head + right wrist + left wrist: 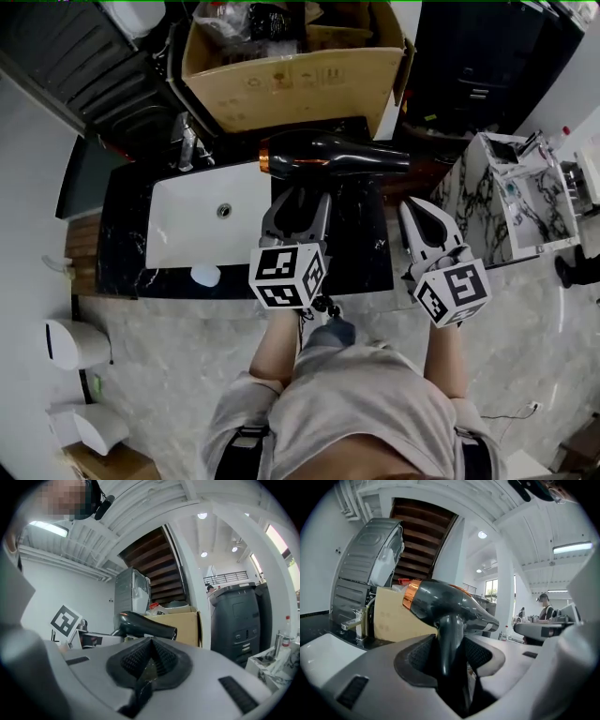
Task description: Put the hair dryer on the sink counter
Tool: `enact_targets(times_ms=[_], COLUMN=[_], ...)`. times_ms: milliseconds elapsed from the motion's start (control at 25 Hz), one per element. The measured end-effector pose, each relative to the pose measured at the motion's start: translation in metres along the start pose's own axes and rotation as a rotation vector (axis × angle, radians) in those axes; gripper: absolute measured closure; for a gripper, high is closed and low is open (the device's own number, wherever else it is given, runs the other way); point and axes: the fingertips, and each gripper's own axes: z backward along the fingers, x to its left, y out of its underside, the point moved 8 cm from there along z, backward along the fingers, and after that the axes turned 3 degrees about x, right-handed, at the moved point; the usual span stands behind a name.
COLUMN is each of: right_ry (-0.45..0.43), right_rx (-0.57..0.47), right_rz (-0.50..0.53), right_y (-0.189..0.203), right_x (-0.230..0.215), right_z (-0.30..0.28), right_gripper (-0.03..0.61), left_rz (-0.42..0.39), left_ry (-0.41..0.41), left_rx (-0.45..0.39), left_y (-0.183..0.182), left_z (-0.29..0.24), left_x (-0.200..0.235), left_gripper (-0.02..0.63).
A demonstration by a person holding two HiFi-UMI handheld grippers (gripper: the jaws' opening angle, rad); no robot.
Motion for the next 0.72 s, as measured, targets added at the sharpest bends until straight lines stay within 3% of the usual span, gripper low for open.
enact_targets(times_ms=[280, 720], right_ry=[0.073, 0.158], right_rx=[0.047, 0.113], right_rz=[-0.008, -0.028], right_y=[0.009, 0.024], right_x=[-0.006, -0.017], right_z=[-0.024, -0.047], right_gripper=[0.569, 0.568], left_rz=[0.083, 0.181], left_ry=[0.061, 0.088], left_rx=[0.090, 0.259], left_y=[0.022, 0.072], left_z=[-0.052, -0.114], left_x=[0.033, 0.069], left_gripper=[0.417, 0.420])
